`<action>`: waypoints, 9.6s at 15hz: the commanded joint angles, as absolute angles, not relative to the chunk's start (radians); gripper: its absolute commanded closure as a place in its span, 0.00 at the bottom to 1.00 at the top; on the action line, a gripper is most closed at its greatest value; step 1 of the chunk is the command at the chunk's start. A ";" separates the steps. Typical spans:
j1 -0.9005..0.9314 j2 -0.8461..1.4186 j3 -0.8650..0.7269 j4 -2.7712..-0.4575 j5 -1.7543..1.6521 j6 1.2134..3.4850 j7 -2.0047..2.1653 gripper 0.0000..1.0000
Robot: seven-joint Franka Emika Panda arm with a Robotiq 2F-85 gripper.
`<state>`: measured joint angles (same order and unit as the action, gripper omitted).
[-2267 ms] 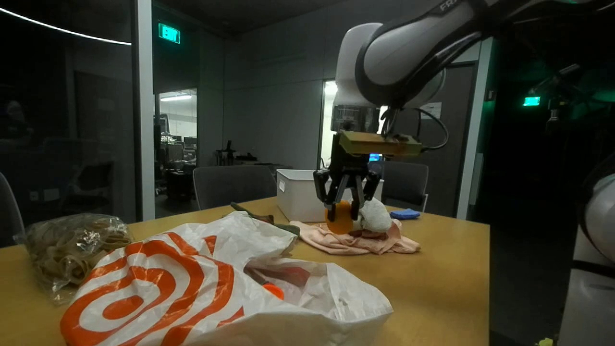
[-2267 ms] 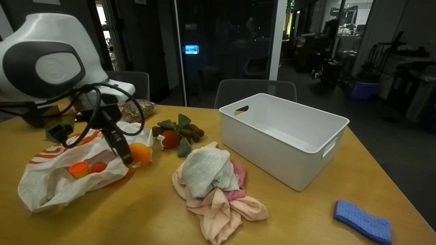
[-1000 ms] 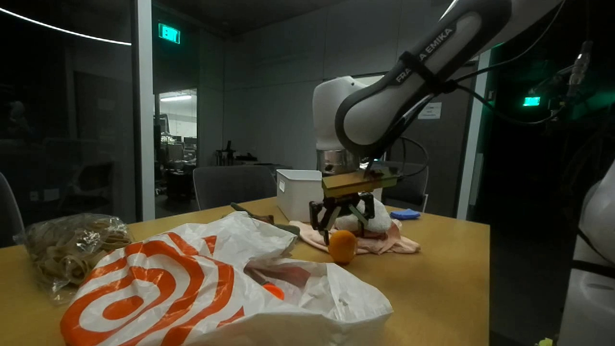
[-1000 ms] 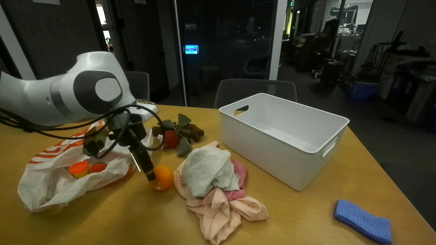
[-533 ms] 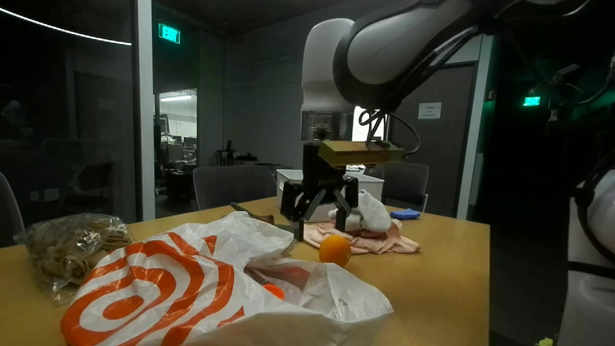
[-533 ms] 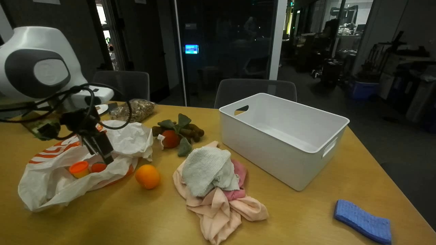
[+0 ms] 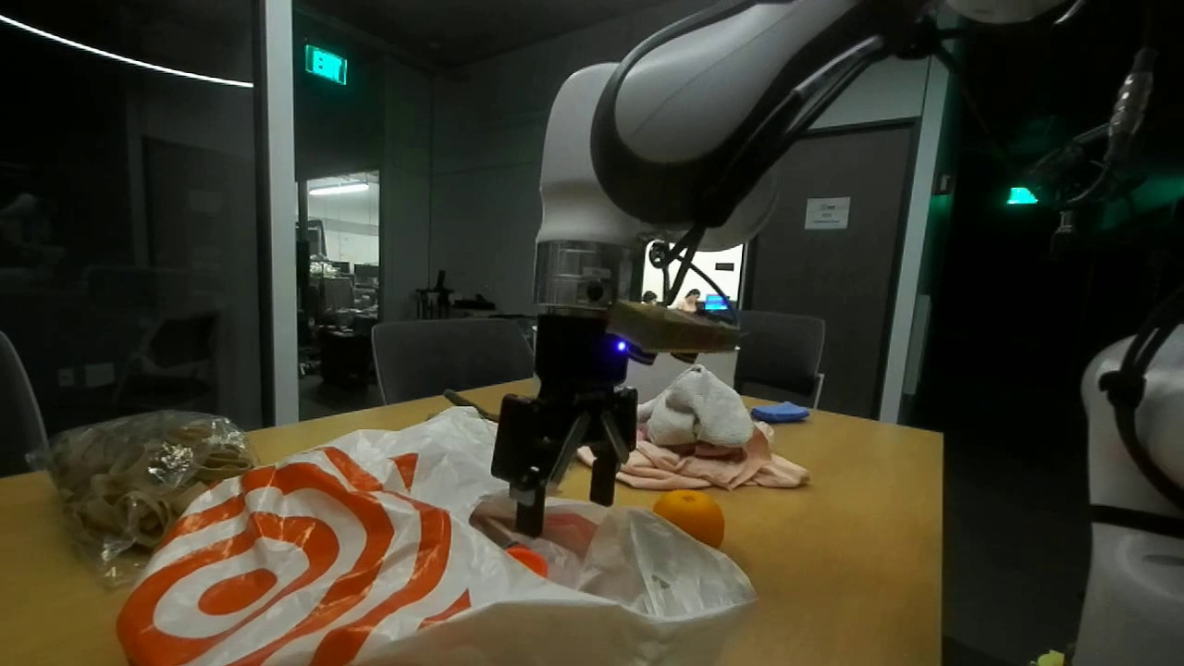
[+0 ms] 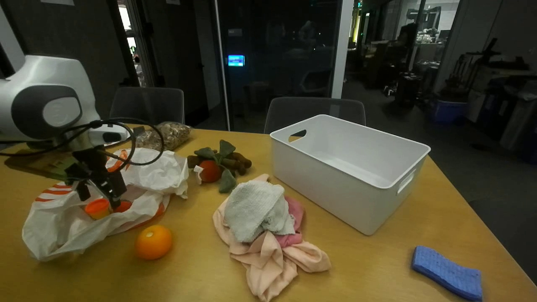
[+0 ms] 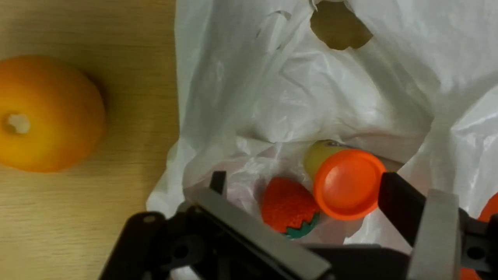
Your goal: Remove the orange plush toy, yellow container, strawberry plush toy from the plastic, put them on the table, lift the white towel, peach and pink shirt and put them in the plastic
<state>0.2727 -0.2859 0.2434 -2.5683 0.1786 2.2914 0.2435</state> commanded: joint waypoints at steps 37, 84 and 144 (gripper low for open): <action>0.047 -0.431 0.175 -2.528 0.099 2.121 0.447 0.91; 0.264 -0.096 0.340 -2.446 -0.216 2.249 0.371 0.00; -0.003 -0.250 0.186 -2.563 -0.485 2.295 1.135 0.00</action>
<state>-0.0273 -0.1666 0.1882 -2.5288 -0.4499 2.2675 1.0834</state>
